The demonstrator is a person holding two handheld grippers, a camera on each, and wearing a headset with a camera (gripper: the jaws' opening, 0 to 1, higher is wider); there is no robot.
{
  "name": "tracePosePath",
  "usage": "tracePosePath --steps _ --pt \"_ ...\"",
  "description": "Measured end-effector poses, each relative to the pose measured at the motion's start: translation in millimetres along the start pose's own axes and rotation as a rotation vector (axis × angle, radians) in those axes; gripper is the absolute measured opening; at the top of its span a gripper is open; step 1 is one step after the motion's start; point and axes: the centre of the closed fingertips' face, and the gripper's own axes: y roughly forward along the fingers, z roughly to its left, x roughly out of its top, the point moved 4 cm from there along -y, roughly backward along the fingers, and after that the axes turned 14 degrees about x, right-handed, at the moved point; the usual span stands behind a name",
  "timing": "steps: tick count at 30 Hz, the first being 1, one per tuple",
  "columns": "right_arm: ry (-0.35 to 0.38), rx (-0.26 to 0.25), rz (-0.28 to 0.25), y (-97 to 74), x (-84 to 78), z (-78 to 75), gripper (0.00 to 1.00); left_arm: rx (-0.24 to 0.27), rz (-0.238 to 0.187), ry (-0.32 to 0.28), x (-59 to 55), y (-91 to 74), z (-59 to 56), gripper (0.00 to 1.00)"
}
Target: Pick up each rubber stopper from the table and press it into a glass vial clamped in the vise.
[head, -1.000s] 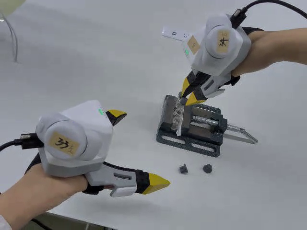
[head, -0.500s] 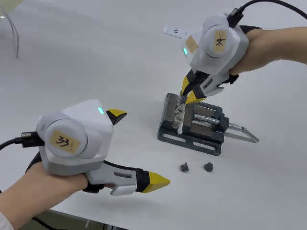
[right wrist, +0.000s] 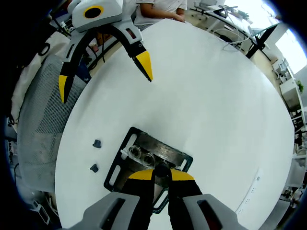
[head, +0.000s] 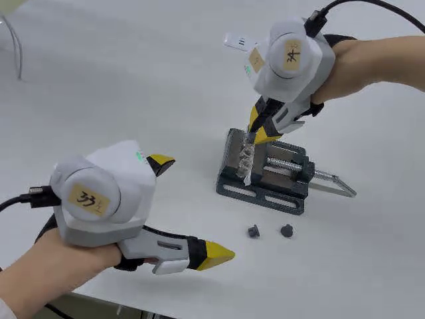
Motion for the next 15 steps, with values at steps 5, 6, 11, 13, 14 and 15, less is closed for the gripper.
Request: tracePosePath --steps 5,6,11,13,14,15 --pt "0.024 0.018 0.01 -0.6 1.4 -1.3 0.05 -0.001 -0.003 -0.001 0.4 0.5 -0.5 0.99" --pt "0.024 0.02 0.019 -0.4 1.7 -0.2 0.05 0.0 -0.004 -0.004 0.2 0.3 -0.2 0.98" --pt "0.05 0.033 0.05 -1.3 5.3 0.6 0.04 -0.002 0.001 -0.006 -2.5 -0.7 -0.4 0.98" --pt "0.046 0.034 0.073 -0.5 6.6 1.2 0.04 -0.003 0.002 -0.006 -3.0 -0.9 -1.0 0.98" --pt "0.055 0.035 0.075 -1.0 5.9 -2.2 0.04 -0.003 0.003 -0.006 -3.3 -0.9 -1.1 0.98" --pt "0.061 0.037 0.076 -1.5 6.2 -3.4 0.04 -0.002 0.005 -0.006 -4.0 -1.0 -1.1 0.98"
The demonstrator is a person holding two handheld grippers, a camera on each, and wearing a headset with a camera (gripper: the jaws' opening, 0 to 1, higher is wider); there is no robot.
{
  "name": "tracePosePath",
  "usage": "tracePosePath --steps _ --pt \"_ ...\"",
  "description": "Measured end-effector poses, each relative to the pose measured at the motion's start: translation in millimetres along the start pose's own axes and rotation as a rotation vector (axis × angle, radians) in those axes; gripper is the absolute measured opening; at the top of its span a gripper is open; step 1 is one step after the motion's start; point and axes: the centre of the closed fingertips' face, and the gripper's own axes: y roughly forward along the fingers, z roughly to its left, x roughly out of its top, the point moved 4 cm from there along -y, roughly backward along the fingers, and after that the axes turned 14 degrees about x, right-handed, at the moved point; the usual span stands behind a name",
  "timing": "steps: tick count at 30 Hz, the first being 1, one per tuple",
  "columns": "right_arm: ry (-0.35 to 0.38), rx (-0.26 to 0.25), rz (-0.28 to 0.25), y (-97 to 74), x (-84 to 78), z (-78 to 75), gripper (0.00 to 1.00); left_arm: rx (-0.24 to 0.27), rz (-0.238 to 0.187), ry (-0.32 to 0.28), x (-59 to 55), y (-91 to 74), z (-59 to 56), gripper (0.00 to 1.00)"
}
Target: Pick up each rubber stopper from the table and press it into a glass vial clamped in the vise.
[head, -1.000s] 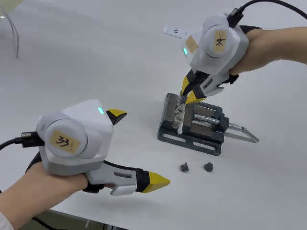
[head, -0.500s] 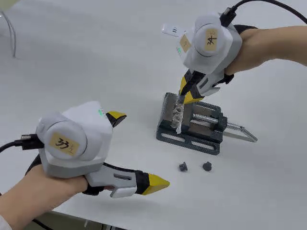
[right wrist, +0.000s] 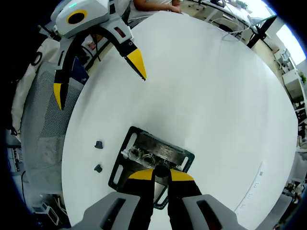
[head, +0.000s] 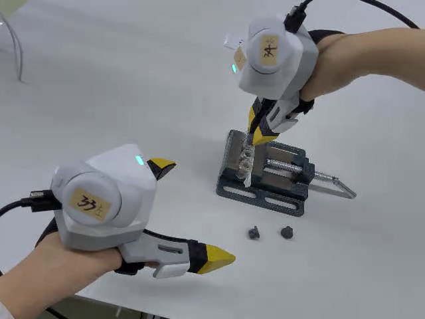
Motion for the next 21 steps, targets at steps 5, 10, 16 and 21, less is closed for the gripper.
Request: tracePosePath --steps 5,10,16,21 --pt "0.063 0.005 0.004 0.6 1.3 1.4 0.04 -0.004 0.001 -0.001 -1.0 0.3 -1.3 0.98" --pt "0.132 0.004 -0.016 1.9 1.0 2.1 0.04 -0.008 -0.003 -0.004 -0.6 1.9 -3.1 0.98" --pt "0.207 -0.018 -0.043 2.7 0.8 5.4 0.04 -0.009 -0.009 -0.004 0.5 2.8 -2.9 0.98" --pt "0.278 -0.036 -0.077 2.7 1.4 6.6 0.04 -0.01 -0.005 -0.004 -0.6 3.2 -4.1 0.98"
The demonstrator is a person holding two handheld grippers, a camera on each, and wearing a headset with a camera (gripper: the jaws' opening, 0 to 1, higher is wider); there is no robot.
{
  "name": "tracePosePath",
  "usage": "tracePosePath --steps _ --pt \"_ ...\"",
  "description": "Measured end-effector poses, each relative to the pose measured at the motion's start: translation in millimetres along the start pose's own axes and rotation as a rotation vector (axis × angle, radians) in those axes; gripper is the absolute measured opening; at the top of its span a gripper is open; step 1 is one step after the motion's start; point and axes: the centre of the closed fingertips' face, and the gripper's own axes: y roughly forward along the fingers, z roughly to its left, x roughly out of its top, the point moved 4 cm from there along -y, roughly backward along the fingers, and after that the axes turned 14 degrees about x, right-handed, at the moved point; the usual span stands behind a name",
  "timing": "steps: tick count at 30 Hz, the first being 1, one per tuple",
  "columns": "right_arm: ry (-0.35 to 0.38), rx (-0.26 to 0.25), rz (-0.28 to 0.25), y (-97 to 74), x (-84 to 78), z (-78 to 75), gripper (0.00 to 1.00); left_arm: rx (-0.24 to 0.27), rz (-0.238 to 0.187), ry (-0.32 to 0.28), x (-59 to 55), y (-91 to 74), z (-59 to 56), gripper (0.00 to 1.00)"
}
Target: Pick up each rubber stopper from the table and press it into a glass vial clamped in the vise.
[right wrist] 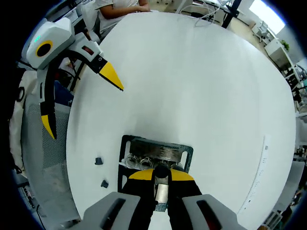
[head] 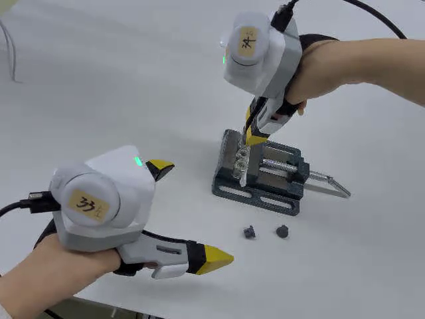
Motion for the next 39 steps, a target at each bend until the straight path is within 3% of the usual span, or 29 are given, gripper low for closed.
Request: tracePosePath --steps 10,20,29,39 --pt "0.028 -0.032 -0.012 0.7 0.5 -0.1 0.03 -0.005 -0.006 -0.003 1.2 1.8 -1.0 0.98" --pt "0.164 -0.044 -0.05 0.6 0.9 -2.1 0.03 -0.008 -0.006 -0.001 1.3 3.6 -0.2 0.98" --pt "0.081 -0.037 -0.068 0.8 -2.4 -3.5 0.06 -0.006 -0.005 0.001 2.0 3.0 0.7 0.97" --pt "0.047 -0.042 -0.075 0.3 -3.0 2.4 0.07 -0.003 0.002 -0.002 -0.6 1.2 0.6 0.97"
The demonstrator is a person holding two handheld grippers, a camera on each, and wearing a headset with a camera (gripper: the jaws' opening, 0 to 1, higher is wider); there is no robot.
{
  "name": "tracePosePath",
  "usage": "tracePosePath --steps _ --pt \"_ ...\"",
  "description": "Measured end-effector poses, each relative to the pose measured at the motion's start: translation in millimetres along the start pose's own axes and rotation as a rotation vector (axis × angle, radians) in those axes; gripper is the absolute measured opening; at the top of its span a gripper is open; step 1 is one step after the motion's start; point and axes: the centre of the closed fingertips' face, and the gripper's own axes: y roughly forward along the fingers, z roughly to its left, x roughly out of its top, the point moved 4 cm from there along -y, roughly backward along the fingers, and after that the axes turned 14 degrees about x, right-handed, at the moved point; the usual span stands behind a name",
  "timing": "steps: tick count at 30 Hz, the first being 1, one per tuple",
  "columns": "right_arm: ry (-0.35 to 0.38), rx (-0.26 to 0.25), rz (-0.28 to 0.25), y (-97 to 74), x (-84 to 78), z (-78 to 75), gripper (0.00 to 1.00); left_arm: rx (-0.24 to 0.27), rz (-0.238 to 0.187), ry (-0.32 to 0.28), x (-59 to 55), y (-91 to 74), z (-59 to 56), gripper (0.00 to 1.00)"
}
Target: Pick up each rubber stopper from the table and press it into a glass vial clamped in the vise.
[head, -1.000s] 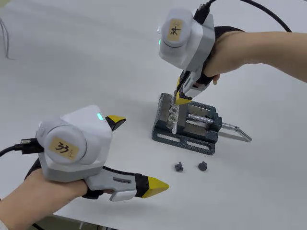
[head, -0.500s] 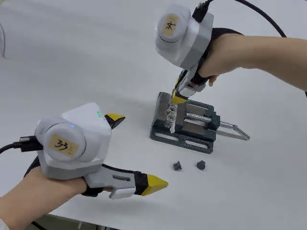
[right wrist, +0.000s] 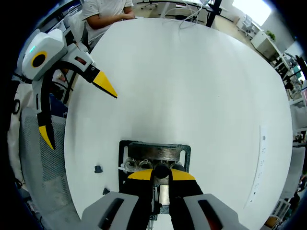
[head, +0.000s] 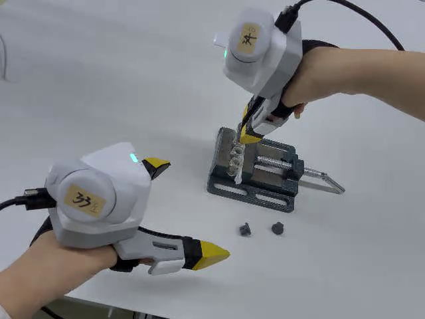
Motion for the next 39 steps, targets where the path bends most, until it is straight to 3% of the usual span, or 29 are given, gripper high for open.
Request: tracePosePath --steps 7,39 --pt "-0.021 0.013 0.005 -0.2 -1.9 -0.6 0.12 -0.002 0.003 0.0 -0.2 0.5 -0.9 0.96" --pt "-0.025 0.016 -0.021 -0.4 -2.6 -2.0 0.07 -0.01 0.01 0.0 -2.6 1.2 -1.5 0.95"
